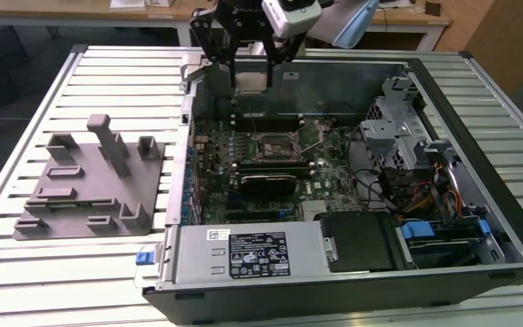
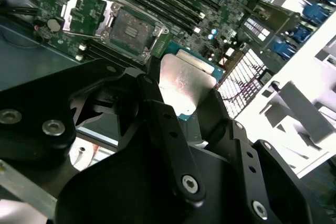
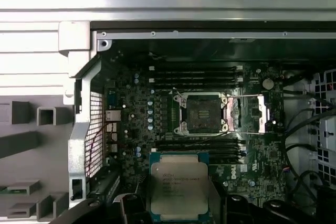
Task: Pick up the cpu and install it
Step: 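Pick up the cpu and move it towards the insertion slot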
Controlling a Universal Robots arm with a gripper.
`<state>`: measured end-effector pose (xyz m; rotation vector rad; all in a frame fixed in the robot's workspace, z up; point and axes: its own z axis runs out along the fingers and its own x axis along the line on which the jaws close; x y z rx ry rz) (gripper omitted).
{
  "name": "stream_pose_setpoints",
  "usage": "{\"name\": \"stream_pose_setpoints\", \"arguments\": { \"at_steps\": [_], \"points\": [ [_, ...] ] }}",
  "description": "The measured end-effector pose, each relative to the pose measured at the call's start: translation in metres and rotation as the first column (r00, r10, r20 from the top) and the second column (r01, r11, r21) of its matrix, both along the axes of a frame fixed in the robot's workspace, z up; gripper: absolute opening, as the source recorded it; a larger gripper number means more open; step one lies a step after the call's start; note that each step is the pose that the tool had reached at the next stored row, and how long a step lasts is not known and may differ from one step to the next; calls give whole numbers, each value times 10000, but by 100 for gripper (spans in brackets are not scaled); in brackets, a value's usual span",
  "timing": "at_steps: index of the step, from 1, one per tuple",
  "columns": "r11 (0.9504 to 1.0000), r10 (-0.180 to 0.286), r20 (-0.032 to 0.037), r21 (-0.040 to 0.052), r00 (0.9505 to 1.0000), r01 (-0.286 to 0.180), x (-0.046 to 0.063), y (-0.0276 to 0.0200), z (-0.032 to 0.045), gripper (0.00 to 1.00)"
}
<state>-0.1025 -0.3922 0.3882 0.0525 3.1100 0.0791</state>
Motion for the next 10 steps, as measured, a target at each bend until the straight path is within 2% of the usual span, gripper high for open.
{"name": "stream_pose_setpoints", "arguments": {
  "at_steps": [10],
  "points": [
    [10000, 0, 0, -1, 10000, 0, 165, 25, -3, 53]
  ]
}}
